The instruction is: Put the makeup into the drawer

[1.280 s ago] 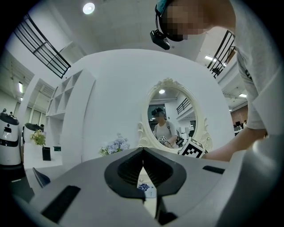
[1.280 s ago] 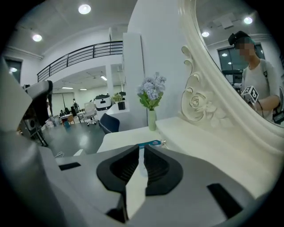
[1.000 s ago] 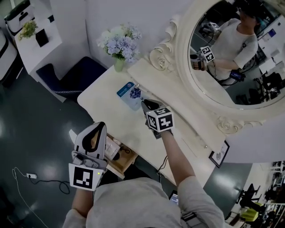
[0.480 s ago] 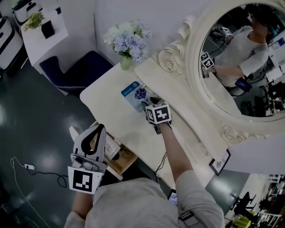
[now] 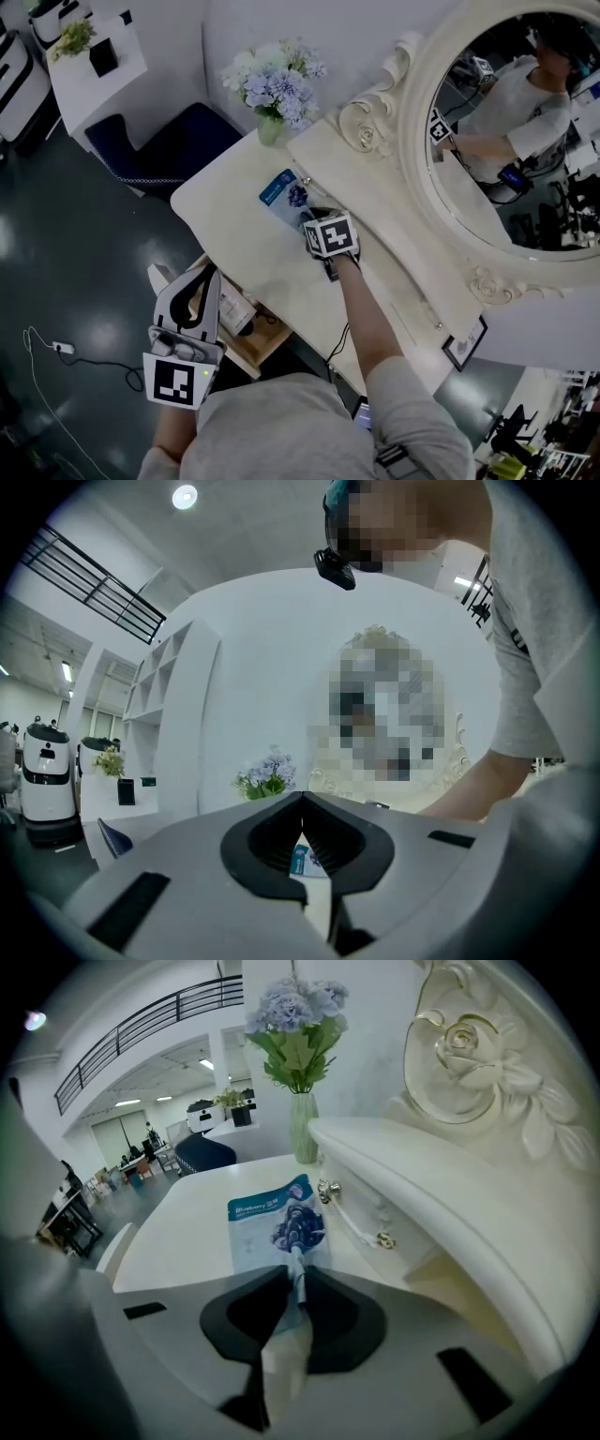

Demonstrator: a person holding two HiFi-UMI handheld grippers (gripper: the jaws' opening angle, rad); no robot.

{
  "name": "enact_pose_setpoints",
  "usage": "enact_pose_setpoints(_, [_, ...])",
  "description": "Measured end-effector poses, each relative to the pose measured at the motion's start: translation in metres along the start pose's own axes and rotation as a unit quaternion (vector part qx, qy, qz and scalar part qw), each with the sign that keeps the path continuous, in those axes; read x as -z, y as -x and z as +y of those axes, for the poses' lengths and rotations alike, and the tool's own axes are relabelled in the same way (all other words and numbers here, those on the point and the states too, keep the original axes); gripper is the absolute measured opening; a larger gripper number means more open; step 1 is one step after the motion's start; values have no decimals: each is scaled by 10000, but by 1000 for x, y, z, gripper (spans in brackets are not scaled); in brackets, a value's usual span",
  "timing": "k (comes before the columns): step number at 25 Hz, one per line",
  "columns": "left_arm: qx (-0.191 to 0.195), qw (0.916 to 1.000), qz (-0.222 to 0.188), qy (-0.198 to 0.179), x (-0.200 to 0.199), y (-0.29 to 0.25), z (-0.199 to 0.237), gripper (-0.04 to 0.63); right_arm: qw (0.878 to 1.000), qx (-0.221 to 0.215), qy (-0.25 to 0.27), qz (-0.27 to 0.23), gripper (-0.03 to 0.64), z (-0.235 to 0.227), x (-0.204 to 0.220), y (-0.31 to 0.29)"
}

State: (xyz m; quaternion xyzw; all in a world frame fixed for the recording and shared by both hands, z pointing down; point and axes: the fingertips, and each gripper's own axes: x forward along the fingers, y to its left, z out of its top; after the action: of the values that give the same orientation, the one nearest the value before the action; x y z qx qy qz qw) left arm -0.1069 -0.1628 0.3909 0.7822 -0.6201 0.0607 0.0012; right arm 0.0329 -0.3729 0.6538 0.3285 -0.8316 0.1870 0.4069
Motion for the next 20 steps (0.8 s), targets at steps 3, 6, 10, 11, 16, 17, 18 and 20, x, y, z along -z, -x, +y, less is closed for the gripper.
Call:
enact_pose_setpoints(3, [59, 10000, -24, -49, -2, 1, -2, 14, 9994, 203, 261, -37, 41, 5, 0, 0])
enact_pose_setpoints(6, [54, 9999, -41, -98, -5, 6, 0, 14, 9995, 215, 203, -124, 38, 4, 1, 2])
enact_pose_setpoints(10, [-14, 9999, 28, -132, -4, 16, 10, 14, 9996, 105, -21, -254, 37, 12, 7, 13])
enact_pose_setpoints(11, [-35, 9999, 23, -129, -4, 17, 13, 14, 9995, 77, -39, -298, 37, 16, 7, 16])
enact_pose_setpoints(16, [-3, 9999, -45, -135, -8, 24, 15, 14, 9973, -50, -343, -653, 37, 34, 11, 38])
enact_pose_setpoints(17, [19, 9999, -64, -134, -8, 25, 15, 14, 9962, -77, -420, -760, 36, 37, 10, 44])
enact_pose_setpoints(18, [40, 9999, -88, -137, -9, 26, 15, 15, 9950, -99, -480, -866, 35, 41, 7, 50])
enact_pose_setpoints(20, [86, 9998, -116, -169, -10, 28, 15, 14, 9927, -130, -570, -1056, 35, 47, 5, 62])
